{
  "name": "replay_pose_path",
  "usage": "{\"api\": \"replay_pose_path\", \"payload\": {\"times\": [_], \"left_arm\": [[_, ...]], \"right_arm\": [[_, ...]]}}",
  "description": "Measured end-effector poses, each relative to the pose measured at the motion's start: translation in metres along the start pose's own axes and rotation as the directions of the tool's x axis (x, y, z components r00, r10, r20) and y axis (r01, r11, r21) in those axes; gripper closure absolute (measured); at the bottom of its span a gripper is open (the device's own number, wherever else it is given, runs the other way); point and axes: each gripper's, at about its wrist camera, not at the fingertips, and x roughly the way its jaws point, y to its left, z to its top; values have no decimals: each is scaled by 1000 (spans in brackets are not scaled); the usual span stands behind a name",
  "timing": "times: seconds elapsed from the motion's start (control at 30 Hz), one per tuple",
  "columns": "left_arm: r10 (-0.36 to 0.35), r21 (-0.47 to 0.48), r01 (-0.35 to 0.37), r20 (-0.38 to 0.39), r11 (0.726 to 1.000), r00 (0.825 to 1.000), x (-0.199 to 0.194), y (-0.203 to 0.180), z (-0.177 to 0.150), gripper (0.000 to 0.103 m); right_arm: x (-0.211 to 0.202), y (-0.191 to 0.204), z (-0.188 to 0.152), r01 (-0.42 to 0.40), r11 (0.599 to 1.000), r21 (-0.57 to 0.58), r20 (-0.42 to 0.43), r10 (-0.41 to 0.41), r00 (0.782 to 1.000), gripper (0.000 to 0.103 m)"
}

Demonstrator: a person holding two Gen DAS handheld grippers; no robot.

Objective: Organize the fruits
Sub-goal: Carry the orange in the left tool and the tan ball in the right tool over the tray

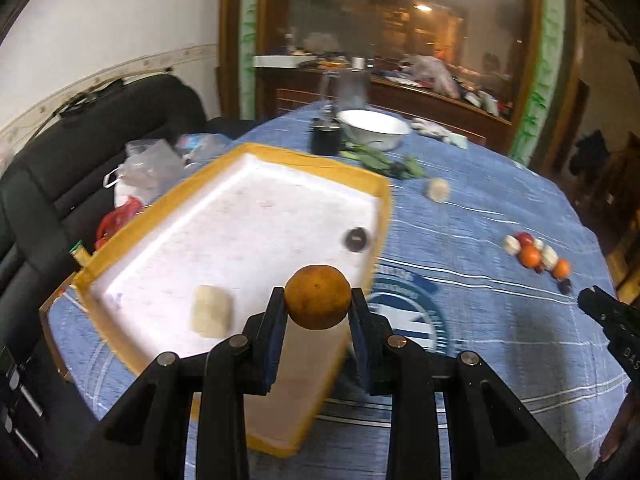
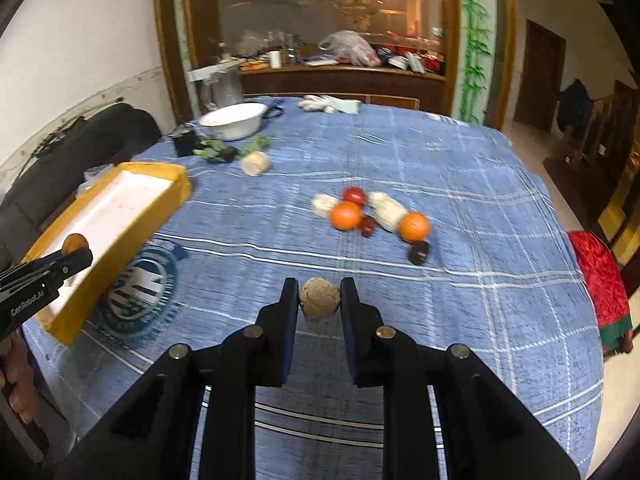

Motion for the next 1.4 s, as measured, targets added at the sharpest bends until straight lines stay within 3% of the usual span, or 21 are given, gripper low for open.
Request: {"api": "replay_pose_path", "payload": {"times": [0.27, 0.93, 1.4], "left_arm": [[110, -32, -111, -23, 993, 994, 17, 29, 9, 73], [181, -55, -184, -58, 981, 982, 40, 61, 24, 73], [235, -100, -243, -88, 965, 968, 57, 86, 41, 73]], "right_arm": [[9, 42, 15, -78, 996, -52, 15, 79, 997, 81], [54, 133, 49, -227, 959, -169, -24, 226, 974, 80], [105, 191, 82, -275, 939, -206, -69, 266, 961, 80]]}}
